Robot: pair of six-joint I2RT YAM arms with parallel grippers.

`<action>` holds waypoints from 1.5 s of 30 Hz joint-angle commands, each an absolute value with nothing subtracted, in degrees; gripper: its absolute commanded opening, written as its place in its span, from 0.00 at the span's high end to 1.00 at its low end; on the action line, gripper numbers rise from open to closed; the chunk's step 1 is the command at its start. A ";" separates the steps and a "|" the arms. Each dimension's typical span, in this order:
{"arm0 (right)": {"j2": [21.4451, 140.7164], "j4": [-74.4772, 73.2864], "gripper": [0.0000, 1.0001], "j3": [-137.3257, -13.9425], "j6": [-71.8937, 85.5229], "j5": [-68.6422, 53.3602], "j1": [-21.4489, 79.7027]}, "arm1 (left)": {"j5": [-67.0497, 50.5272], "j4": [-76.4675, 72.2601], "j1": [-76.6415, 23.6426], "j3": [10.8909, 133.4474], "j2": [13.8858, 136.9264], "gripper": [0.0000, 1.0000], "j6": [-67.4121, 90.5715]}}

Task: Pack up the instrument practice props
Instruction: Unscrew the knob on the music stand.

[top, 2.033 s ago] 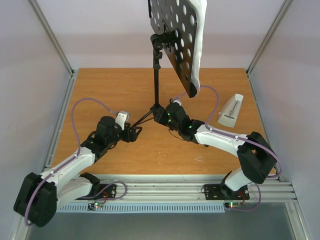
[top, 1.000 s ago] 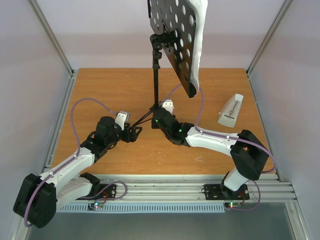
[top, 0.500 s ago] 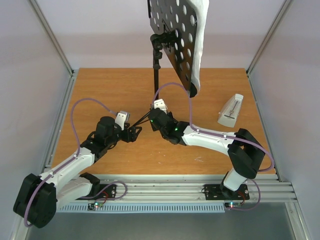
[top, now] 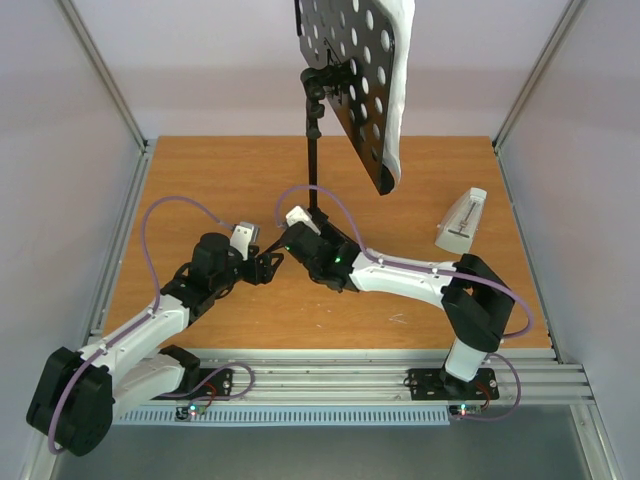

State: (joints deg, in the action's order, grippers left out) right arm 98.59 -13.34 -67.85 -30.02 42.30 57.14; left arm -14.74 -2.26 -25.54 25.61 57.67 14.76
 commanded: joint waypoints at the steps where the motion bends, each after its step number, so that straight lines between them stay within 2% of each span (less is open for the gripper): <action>1: 100.98 -15.21 0.67 -67.15 -42.85 46.60 57.94 | -14.20 -3.16 -25.75 25.69 57.28 0.20 14.15; 7: 100.61 -11.06 0.60 -65.55 -47.64 47.11 58.39 | -14.24 -3.07 -25.75 25.75 57.45 0.20 14.15; 9: 99.77 -8.52 0.50 -64.69 -48.52 48.07 59.05 | -14.27 -3.08 -25.75 25.75 57.46 0.20 14.15; 13: 96.41 -3.31 0.26 -61.62 -49.58 49.61 62.38 | -14.11 -3.08 -25.75 25.82 57.74 0.20 14.15; 18: 87.69 -3.08 0.17 -56.62 -42.20 48.23 65.55 | -13.72 -3.00 -25.75 25.75 57.70 0.20 14.06; 24: 73.88 -5.78 0.11 -45.01 -16.63 35.91 64.03 | -13.16 -2.96 -25.75 25.45 56.74 0.19 14.15; 31: 68.36 -3.79 0.12 -38.66 14.22 15.99 53.95 | -13.01 -3.09 -25.75 25.24 56.77 0.19 14.24; 39: 69.97 1.11 0.12 -40.15 30.67 6.03 48.36 | -12.87 -2.51 -25.75 25.61 56.86 0.19 14.06; 45: 73.68 2.78 0.14 -43.89 34.38 4.64 46.40 | -13.03 -1.86 -25.75 26.35 58.19 0.19 13.87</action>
